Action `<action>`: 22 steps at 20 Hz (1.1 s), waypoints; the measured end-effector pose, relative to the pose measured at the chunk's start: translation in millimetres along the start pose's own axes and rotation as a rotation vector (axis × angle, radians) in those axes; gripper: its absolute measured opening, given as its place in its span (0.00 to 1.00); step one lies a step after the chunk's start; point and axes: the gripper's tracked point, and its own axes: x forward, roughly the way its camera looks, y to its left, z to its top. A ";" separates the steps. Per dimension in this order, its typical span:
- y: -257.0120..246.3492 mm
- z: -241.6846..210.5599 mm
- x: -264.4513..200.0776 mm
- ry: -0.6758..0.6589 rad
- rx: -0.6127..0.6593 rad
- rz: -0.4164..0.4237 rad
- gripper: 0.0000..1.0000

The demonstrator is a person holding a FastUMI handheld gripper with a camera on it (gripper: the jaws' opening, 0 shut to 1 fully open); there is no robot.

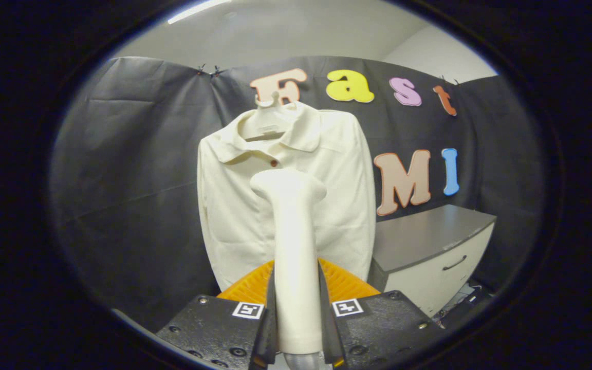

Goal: Iron the clothes twice with a garment steamer, once on the left side and once on the right side.

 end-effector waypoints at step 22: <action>69.9 -94.0 87.8 0.137 -0.095 0.013 0.34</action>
